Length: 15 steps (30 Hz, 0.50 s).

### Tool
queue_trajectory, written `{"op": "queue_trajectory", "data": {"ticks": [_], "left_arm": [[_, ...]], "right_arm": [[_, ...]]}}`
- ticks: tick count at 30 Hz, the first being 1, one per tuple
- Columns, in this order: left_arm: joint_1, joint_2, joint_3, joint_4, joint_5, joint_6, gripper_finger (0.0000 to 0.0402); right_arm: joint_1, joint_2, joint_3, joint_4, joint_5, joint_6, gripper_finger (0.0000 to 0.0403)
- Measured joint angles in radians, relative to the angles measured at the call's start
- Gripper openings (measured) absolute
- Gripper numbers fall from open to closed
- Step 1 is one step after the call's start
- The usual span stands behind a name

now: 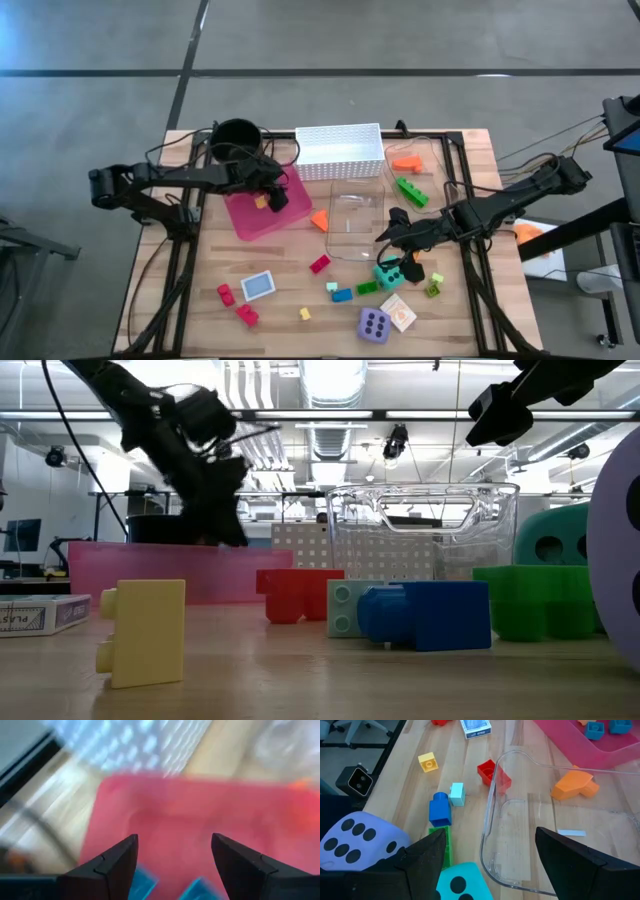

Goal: Pick & Place Toys
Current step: Put the yellow game piece into the red bin

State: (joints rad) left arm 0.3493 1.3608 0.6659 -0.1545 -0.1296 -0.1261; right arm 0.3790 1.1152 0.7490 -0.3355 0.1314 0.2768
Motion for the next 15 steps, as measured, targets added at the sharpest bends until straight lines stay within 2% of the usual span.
{"op": "queue_trajectory", "data": {"ticks": [5,8,12,15], "left_arm": [[-0.070,-0.004,0.098,0.005,0.239,-0.005,0.0258],[-0.156,-0.006,0.149,0.011,0.359,-0.019,0.0258],[-0.329,-0.004,0.172,0.012,0.373,-0.027,0.0258],[-0.467,-0.004,0.166,0.042,0.302,0.003,0.0258]], "right_arm": [[0.000,0.000,0.000,0.000,0.000,0.000,0.0306],[0.000,0.000,0.000,0.000,0.000,-0.001,0.0306],[0.000,0.000,0.000,0.000,0.000,0.000,0.0306],[0.000,0.000,0.000,0.000,0.000,-0.001,0.0306]]}}
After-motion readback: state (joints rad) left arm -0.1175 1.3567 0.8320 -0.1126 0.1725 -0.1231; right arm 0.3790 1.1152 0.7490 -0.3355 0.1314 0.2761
